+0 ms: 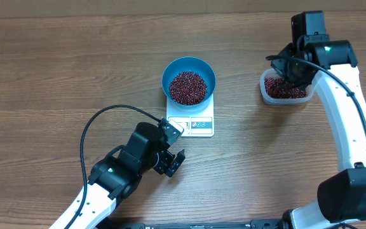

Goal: Scoop item into bowl and weigh 150g on scale
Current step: 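Lower the scoop into the tub and release it with the right gripper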

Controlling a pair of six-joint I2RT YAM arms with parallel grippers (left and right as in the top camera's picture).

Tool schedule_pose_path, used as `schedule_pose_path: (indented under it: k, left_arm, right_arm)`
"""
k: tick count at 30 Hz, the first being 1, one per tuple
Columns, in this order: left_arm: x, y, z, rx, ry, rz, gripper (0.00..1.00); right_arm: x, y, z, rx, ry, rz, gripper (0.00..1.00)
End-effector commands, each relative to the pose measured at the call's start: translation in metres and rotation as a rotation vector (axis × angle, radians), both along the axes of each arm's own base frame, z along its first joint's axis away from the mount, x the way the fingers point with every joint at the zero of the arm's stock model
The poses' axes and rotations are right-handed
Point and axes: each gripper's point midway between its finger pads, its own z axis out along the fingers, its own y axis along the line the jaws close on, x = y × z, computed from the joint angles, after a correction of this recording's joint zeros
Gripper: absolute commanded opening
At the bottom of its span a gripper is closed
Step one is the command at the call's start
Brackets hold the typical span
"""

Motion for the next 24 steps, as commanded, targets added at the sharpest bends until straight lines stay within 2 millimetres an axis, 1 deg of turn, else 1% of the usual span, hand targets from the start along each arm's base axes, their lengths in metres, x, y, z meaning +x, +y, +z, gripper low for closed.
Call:
schedule_pose_path:
  k: [1,5,8,13,16,19,21,24]
  left_arm:
    - [0.000,0.003,-0.005,0.018,0.003,-0.003,0.99]
    - [0.000,0.003,-0.005,0.018,0.003,-0.003,0.99]
    - [0.000,0.003,-0.005,0.018,0.003,-0.003,1.00]
    - [0.000,0.003,-0.005,0.018,0.003,-0.003,1.00]
    - [0.000,0.003,-0.005,0.018,0.003,-0.003,1.00]
    - [0.000,0.003,-0.005,0.018,0.003,-0.003,0.99]
    - [0.000,0.003,-0.005,0.018,0.003,-0.003,1.00]
    - [0.000,0.003,-0.005,0.018,0.003,-0.003,1.00]
  right_arm:
    - [-0.004,-0.001,-0.013,0.017,0.023,-0.034,0.04]
    - [-0.007,-0.001,-0.026,0.022,0.040,-0.050,0.04]
    - [-0.006,-0.001,-0.032,0.023,0.035,-0.050,0.04]
    - [-0.004,-0.001,-0.033,0.023,0.030,-0.051,0.04]
    - [-0.004,-0.001,-0.033,0.023,0.027,-0.051,0.09]
    - [-0.003,-0.001,-0.032,0.023,0.023,-0.050,0.10]
    - [-0.002,-0.001,-0.032,0.024,0.021,-0.050,0.15]
    - [-0.002,-0.001,-0.032,0.024,0.018,-0.050,0.27]
